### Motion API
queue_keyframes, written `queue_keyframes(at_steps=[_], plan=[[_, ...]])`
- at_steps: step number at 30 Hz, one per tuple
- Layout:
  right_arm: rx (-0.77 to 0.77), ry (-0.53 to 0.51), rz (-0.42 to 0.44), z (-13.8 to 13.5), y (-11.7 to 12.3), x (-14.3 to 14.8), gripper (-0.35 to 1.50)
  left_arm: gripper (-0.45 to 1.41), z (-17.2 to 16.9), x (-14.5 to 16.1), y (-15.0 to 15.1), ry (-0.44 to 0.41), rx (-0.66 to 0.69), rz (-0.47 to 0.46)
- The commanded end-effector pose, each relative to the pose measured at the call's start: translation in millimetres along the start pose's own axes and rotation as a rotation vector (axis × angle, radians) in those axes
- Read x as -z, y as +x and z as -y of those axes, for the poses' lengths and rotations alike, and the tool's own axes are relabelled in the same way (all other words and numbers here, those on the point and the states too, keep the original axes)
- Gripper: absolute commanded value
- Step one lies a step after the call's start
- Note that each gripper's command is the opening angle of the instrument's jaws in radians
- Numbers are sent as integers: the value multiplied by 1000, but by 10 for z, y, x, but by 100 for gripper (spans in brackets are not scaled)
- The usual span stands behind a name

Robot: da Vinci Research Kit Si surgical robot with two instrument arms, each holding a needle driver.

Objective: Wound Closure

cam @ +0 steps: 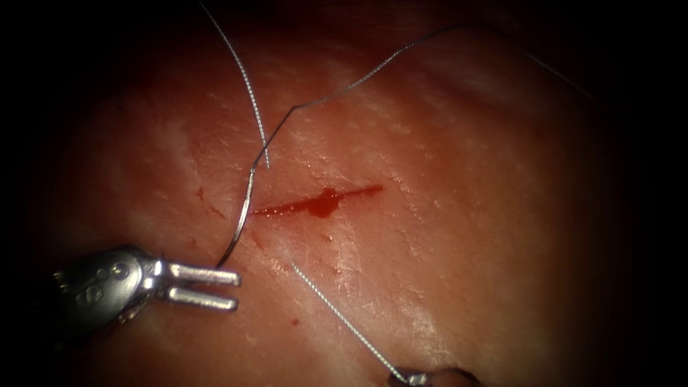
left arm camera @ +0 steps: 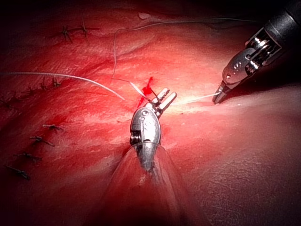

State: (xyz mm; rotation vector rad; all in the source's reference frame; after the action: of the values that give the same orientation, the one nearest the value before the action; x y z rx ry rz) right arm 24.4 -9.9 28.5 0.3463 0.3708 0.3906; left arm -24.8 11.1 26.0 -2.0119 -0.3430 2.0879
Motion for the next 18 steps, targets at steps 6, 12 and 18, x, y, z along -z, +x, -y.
queue_keyframes(at_steps=[6,12,18], plan=[[-4,25,29,2,-19,1,-35,-45,3,-4,-6,-2,0,-1],[-7,44,62,0,-40,11,-35,-45,3,-4,-6,-2,0,-2],[-9,56,83,3,-65,18,-35,-45,3,-4,-6,-2,0,-1]])
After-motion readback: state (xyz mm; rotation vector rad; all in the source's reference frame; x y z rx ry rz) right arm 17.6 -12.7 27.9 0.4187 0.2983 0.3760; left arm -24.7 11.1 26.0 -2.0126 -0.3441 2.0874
